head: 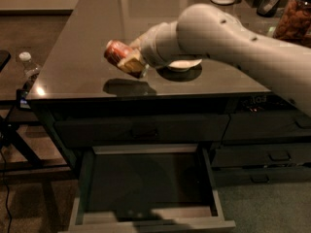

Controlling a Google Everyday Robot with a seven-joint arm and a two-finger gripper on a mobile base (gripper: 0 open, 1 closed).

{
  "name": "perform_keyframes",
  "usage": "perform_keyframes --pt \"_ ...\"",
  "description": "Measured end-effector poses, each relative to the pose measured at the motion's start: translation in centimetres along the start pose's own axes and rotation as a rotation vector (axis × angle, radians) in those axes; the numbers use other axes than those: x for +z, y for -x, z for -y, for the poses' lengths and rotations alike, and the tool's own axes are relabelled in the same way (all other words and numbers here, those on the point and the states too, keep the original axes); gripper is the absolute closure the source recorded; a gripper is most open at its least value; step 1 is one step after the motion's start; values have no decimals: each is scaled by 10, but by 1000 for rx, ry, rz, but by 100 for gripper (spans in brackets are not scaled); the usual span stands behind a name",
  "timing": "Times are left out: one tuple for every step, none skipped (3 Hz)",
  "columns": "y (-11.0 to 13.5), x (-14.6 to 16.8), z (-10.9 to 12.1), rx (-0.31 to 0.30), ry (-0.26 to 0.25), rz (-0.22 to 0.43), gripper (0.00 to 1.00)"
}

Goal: Pick coke can from middle drawer and place on counter

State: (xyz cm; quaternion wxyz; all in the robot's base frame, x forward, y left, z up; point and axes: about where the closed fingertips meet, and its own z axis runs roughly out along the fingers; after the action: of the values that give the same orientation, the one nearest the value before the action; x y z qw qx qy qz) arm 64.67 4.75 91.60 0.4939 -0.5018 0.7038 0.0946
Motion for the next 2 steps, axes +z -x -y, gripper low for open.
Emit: perform_keyframes --pt "24 32 7 -18 66 31 100" --pt "46 60 7 -54 130 39 100"
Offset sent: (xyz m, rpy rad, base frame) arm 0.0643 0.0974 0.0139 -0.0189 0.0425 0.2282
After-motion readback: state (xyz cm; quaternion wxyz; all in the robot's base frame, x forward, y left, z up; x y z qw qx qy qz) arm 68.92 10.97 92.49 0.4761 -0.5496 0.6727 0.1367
